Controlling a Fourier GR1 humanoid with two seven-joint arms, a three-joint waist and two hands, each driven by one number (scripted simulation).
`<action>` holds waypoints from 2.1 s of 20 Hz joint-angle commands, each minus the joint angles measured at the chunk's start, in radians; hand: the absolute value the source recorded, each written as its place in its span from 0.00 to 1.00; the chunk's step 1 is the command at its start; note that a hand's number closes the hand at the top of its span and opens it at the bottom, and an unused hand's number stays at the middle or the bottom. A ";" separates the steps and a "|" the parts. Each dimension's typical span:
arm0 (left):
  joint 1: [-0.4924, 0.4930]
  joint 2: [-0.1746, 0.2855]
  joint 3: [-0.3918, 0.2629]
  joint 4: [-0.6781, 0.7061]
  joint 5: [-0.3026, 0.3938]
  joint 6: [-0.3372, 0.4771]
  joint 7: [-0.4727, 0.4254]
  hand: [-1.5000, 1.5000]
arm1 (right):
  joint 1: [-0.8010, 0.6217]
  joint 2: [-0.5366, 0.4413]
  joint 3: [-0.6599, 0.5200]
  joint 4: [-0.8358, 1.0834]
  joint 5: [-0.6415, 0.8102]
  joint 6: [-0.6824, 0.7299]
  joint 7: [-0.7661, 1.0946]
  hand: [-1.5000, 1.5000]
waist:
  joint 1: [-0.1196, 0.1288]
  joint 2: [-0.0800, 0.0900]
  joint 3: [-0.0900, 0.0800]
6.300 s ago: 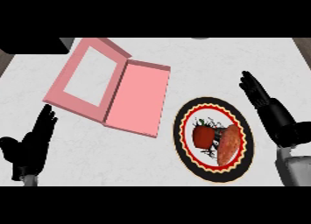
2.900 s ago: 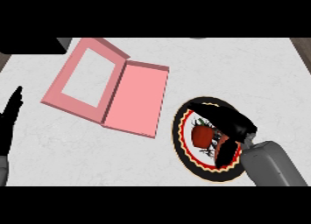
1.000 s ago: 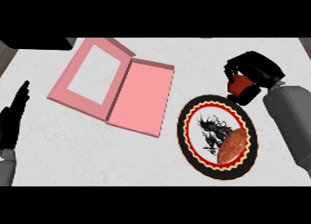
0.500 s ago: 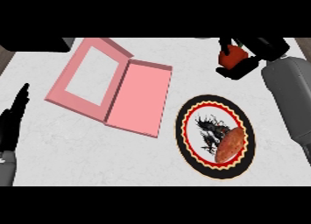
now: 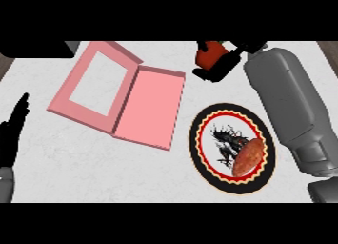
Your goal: Pick the bell pepper from the plate and place it in the cardboard box
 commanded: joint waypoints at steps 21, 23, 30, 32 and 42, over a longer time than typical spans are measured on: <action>-0.051 -0.059 -0.062 0.020 -0.041 0.002 -0.038 0.50 | -0.238 0.197 0.305 0.394 -0.334 -0.297 0.335 1.00 | 0.100 0.024 -0.002; -0.102 -0.048 -0.061 0.021 -0.047 -0.001 0.012 0.50 | -0.248 0.197 0.314 0.418 -0.387 -0.273 0.393 1.00 | 0.106 0.025 -0.002; -0.125 -0.055 -0.074 0.056 -0.056 -0.005 -0.011 0.50 | -0.262 0.197 0.355 0.450 -0.503 -0.201 0.428 0.00 | 0.127 0.034 -0.002; -0.128 -0.044 -0.071 0.039 -0.048 -0.021 -0.004 0.50 | -0.228 0.197 0.356 0.434 -0.536 -0.253 0.374 0.00 | 0.145 0.038 -0.002; -0.121 -0.030 -0.028 0.073 -0.028 -0.013 -0.023 0.50 | -0.237 0.197 0.221 0.423 -0.740 -0.347 0.228 0.00 | 0.080 0.029 -0.001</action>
